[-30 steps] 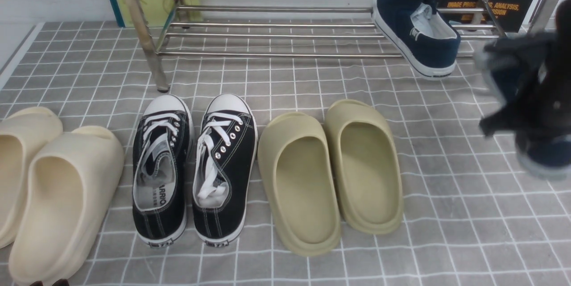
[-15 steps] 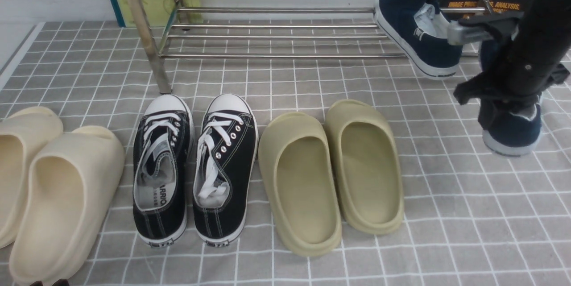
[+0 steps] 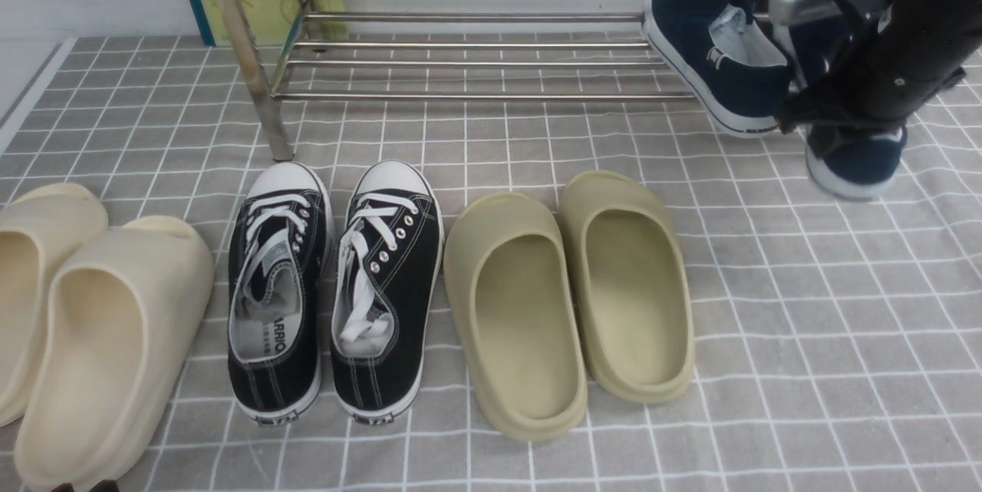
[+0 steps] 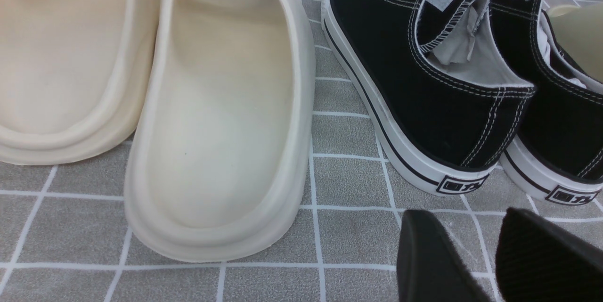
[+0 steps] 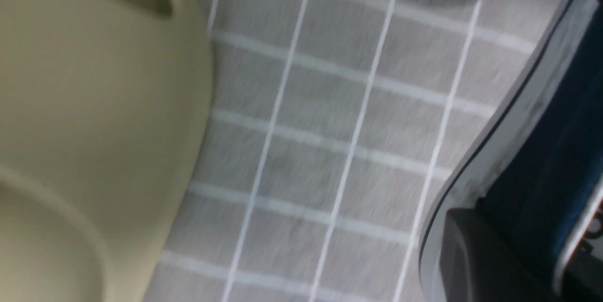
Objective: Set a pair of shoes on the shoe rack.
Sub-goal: Use the right arm to put a shoe into the shoe rack
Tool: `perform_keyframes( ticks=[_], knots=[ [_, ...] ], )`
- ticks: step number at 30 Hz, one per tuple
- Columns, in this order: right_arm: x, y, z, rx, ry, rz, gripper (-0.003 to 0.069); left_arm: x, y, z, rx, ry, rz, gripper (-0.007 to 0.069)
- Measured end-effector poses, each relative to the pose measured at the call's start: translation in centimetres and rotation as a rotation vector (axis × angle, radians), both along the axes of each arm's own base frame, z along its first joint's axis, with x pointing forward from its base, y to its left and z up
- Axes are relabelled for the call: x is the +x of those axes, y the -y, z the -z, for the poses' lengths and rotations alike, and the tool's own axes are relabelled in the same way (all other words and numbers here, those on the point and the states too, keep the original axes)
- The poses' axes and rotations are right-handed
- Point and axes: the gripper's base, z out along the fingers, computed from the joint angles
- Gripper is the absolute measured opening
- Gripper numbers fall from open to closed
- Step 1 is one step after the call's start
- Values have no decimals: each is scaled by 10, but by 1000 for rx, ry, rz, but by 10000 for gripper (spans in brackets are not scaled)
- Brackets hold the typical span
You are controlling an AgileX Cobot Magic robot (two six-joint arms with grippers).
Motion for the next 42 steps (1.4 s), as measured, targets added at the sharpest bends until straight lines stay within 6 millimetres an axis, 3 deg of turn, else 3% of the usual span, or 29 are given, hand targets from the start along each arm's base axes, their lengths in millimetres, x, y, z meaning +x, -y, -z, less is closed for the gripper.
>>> perform_keyframes(
  ticks=[7,16,19,20,26,29,32,36,38,42],
  knots=[
    [37,16,18,-103,132,-39,38,0,0,0,0,0,0,238],
    [58,15,40,-189,227,-139,43,0,0,0,0,0,0,238],
    [61,15,42,-190,240,-142,81,0,0,0,0,0,0,238],
    [61,15,42,-191,244,-143,138,0,0,0,0,0,0,238],
    [63,16,31,-182,282,-108,429,0,0,0,0,0,0,238],
    [59,17,24,-177,278,-81,512,0,0,0,0,0,0,238],
    [54,18,16,-170,272,-62,536,0,0,0,0,0,0,238],
    [41,20,-10,-154,274,-37,540,0,0,0,0,0,0,238],
    [34,20,-21,-135,273,-24,528,0,0,0,0,0,0,238],
    [26,16,-24,-44,218,23,471,0,0,0,0,0,0,238]
  ],
)
